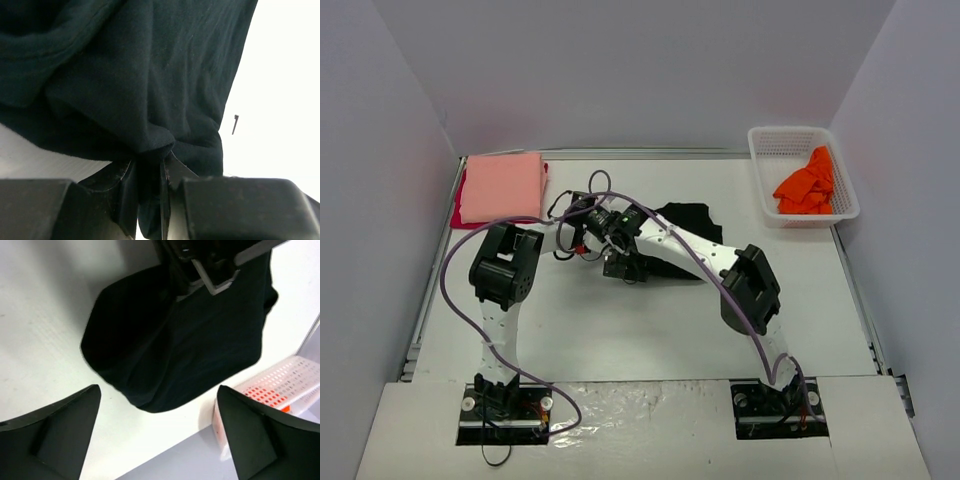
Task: Fold and stack the t-shirts
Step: Put the neatly folded tshirt into the corner of the board with the left arm
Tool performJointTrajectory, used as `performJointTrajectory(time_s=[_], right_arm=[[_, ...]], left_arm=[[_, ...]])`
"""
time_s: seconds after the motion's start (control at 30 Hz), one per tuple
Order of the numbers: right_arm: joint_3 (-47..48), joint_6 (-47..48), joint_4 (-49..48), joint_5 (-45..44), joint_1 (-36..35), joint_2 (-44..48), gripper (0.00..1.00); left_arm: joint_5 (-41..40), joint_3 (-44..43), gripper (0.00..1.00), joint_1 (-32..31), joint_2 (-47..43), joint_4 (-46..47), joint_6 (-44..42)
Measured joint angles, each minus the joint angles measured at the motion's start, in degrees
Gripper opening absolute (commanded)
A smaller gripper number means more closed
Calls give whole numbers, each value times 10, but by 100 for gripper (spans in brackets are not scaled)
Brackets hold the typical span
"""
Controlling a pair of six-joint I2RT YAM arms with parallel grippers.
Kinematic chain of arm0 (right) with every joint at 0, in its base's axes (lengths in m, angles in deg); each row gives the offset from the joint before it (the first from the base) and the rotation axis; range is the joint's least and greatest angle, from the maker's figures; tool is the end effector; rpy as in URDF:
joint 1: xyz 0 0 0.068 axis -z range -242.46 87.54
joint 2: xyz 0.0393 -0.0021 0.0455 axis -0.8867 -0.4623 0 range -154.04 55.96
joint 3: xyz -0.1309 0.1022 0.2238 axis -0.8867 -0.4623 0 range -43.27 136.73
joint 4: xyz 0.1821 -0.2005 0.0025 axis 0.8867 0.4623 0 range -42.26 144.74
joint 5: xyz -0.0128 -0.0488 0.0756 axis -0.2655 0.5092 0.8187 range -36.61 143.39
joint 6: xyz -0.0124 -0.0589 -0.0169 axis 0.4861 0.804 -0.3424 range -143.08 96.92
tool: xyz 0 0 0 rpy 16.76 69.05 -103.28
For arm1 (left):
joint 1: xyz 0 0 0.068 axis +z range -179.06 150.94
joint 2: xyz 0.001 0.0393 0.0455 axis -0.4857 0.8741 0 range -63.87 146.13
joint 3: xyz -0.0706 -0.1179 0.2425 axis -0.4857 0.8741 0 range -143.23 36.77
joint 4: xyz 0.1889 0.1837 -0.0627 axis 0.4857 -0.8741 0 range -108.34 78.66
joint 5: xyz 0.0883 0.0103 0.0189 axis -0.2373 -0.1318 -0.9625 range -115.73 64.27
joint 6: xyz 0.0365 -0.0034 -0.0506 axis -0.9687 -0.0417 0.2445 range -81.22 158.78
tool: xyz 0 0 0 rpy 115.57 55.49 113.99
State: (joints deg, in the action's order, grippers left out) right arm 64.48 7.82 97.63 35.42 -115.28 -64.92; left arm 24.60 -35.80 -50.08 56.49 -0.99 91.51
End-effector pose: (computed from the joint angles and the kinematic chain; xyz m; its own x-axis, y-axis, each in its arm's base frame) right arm 0.2987 0.3692 0.2394 -0.1165 -0.9617 -0.2480 -0.8543 0.2243 -0.4689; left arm 0.4117 -0.1974 0.1347 -0.9798 -0.1676 -0.1086 0.0328 0.4017 -0.9152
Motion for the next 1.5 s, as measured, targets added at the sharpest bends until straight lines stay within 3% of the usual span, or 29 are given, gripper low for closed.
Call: performJointTrajectory(time_s=[0.2,0.47,0.63,0.97,1.5], right_arm=[[-100,24,-32,70,14,113,100],[-212,74,-37,193,207,368,100],[-300,89,-21,243,215,454,100],[-400,63,-57,233,217,399,100],[-473,-18,-234,208,269,215,100]], left_arm=[[-5,-21,2,-2,-3,-48,-52],[-18,-21,2,17,-27,-112,-117],[-31,-26,2,31,-40,-145,-150],[-57,-66,2,44,-69,-231,-231],[-321,-342,2,75,-66,-530,-462]])
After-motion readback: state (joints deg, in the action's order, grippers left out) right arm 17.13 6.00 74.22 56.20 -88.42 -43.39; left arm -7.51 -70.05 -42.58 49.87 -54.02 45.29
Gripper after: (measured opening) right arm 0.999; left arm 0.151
